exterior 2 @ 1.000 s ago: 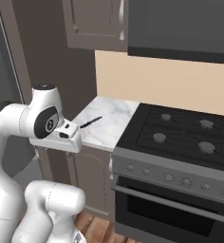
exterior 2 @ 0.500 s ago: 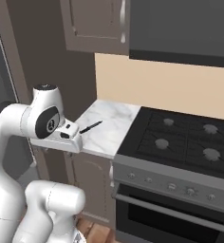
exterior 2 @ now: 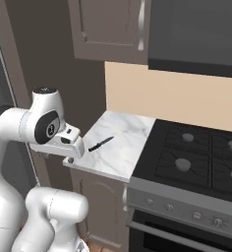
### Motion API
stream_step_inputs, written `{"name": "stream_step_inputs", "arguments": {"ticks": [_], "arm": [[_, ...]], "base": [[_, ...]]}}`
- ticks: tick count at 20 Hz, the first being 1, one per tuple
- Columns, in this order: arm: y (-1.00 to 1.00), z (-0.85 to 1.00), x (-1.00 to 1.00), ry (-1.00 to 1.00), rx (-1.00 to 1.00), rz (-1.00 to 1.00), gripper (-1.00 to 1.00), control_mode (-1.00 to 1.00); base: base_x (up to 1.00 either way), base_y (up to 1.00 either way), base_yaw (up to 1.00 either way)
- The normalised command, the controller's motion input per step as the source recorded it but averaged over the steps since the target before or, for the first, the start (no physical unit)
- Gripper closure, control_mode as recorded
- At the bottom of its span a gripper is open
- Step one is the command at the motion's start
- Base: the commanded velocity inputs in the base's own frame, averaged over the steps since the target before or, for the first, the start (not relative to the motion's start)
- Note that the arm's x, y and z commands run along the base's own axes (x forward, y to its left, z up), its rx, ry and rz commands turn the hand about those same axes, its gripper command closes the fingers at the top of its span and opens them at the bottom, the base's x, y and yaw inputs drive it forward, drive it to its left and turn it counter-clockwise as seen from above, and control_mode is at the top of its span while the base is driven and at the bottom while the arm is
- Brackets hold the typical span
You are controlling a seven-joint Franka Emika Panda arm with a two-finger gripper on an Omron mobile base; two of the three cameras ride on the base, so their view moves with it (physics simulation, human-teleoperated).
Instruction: Retrieve the butter from the fridge and place it on a plate on the dining table. Then retrieve the butter knife by the fridge and place it near the plate.
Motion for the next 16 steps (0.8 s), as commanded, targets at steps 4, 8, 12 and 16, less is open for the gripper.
{"name": "stream_step_inputs", "arguments": {"ticks": [4, 8, 12, 16], "arm": [[0.00, 0.00, 0.00, 0.00, 0.00, 0.00, -1.00, 1.00], [0.00, 0.00, 0.00, 0.00, 0.00, 0.00, -1.00, 1.00], [0.00, 0.00, 0.00, 0.00, 0.00, 0.00, -1.00, 1.00], [0.00, 0.00, 0.00, 0.00, 0.00, 0.00, -1.00, 1.00]], "base": [[0.05, -0.38, -0.02], [0.00, -0.03, -0.02], [0.05, 0.00, 0.00], [0.00, 0.00, 0.00]]}}
